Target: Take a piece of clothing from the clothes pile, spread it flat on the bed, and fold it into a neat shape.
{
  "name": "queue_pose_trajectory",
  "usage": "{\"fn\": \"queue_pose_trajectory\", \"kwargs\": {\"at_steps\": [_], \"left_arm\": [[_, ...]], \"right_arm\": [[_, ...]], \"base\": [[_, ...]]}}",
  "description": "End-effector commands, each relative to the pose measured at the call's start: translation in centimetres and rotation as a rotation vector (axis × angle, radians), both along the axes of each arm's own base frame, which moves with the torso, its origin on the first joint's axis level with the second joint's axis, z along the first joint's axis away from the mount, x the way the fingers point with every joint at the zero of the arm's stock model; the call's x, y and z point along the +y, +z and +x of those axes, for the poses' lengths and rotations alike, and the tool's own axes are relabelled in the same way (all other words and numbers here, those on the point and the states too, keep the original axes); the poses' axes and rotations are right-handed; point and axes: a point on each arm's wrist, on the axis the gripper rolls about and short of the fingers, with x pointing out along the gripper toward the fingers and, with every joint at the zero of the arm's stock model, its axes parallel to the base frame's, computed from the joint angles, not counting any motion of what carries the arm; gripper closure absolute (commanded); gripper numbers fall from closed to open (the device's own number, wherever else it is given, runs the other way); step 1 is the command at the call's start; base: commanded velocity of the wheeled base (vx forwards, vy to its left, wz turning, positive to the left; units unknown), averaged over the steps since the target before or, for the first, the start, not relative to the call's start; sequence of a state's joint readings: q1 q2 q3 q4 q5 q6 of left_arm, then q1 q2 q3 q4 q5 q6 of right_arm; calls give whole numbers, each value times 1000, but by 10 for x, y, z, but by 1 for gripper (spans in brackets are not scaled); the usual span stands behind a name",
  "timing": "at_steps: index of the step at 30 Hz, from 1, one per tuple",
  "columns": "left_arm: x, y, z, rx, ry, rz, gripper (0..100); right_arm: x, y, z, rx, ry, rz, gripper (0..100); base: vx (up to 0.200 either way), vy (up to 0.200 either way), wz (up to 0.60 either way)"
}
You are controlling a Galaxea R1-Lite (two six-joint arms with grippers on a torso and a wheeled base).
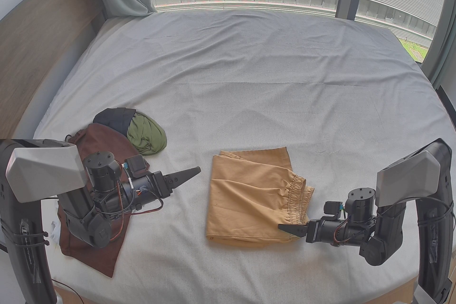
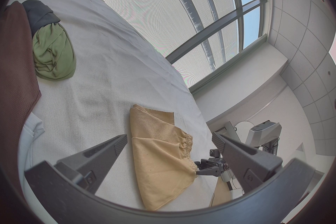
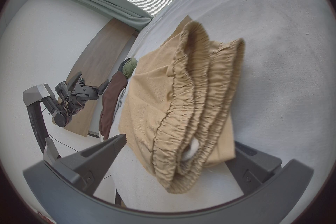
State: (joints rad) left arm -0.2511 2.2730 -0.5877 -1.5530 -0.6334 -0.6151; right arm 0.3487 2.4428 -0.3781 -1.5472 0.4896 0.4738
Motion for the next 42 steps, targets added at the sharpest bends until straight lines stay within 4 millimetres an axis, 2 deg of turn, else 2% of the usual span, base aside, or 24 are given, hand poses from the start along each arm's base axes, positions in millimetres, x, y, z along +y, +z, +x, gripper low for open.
{"fn": "queue_pose_trajectory", "kwargs": {"at_steps": [1,15,16,30,42], "left_arm": [[0,0,0,1,0,-1,0],[0,-1,0,3,-1,1,0],[0,-1,0,3,-1,1,0],[0,1,0,-3,-1,-1,0],[1,12,-5,-40,-4,6,0]], "right_arm": [[17,-1,1,-2,37,23,0],[16,-1,3,-8,15,18,0],[16,-1,3,-8,15,18,100],[17,0,2,-7,19,17,100],[20,3,2,-18,27,23,100]], "base": [[0,0,0],[0,0,0],[0,0,0],[0,0,0],[0,0,0]]}}
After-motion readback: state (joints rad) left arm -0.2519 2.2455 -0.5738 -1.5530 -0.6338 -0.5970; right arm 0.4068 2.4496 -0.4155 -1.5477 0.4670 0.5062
